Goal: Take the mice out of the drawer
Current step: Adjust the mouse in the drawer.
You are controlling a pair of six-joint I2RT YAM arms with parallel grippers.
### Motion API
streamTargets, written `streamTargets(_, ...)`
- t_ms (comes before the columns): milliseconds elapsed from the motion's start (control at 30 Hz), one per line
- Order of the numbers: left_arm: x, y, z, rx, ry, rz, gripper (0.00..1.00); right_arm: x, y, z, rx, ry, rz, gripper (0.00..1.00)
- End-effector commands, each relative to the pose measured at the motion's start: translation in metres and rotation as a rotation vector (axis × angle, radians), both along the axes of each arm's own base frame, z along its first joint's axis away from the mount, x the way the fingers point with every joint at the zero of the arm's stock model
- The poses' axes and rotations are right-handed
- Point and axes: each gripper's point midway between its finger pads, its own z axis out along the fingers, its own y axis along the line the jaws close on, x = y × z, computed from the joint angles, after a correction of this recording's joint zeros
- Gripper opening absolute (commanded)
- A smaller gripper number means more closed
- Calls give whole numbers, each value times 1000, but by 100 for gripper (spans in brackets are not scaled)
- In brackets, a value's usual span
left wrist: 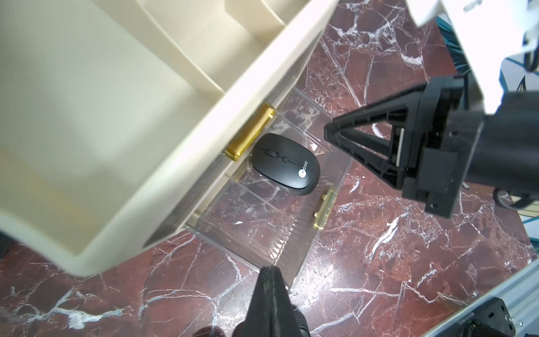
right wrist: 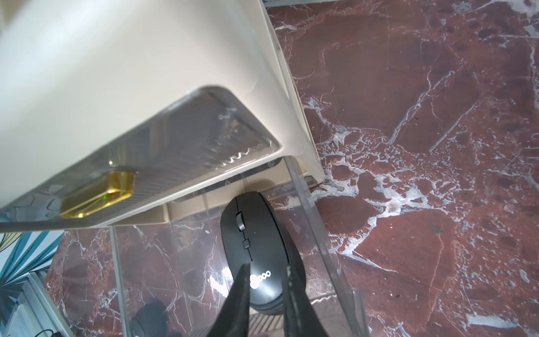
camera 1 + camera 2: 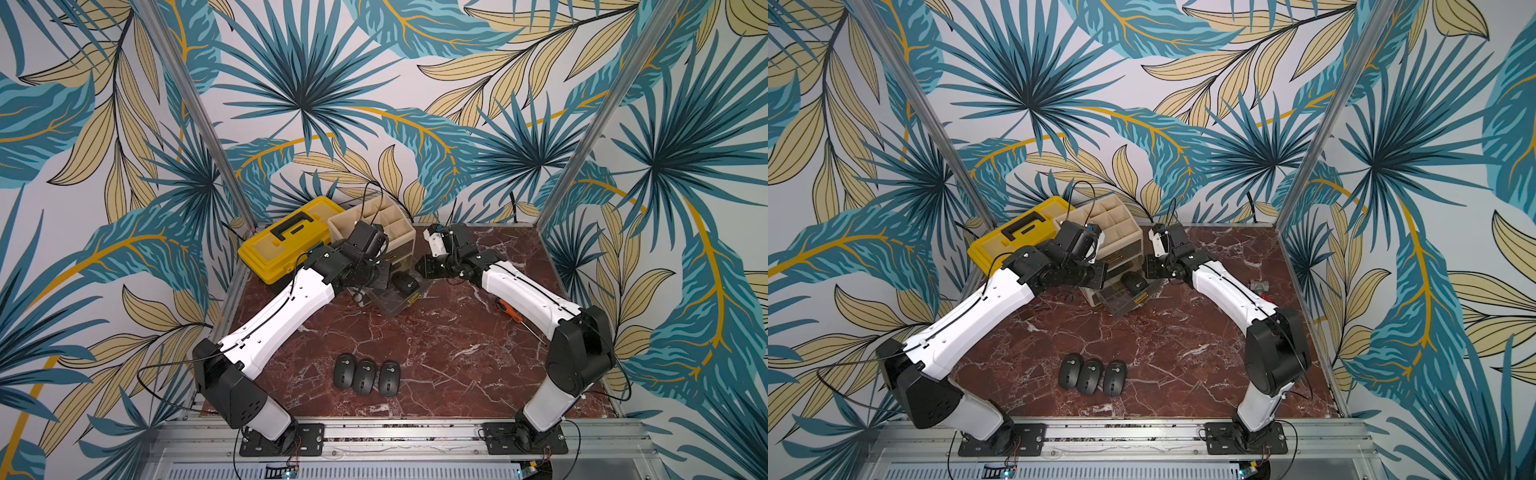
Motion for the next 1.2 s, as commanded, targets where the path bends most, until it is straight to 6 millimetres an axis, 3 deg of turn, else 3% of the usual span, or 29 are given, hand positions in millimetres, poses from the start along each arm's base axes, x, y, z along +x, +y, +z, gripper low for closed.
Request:
streamTargets(0,1,-4,5,-18,-16,-29,0,-9,8,-11,17,50,48,28)
streamTargets(167,8,12,6,-5,-26,11,0,-14,15,-23,-22,65,84,47)
streamTargets(367,9,39,14,9,-30,77,0,-20,18,-33,-117,40,210,60)
streamTargets(700,14,63,-1,-5,-13,174,0,-20,23,-52,-249,37,314,63)
streamTargets(933,35,60,-14,-32,5,183,0,-15,20,-67,-371,38,269,65)
streamTargets(1167,41,54,-19,-34,23,175,0,-9,11,-78,-439,80,156,65)
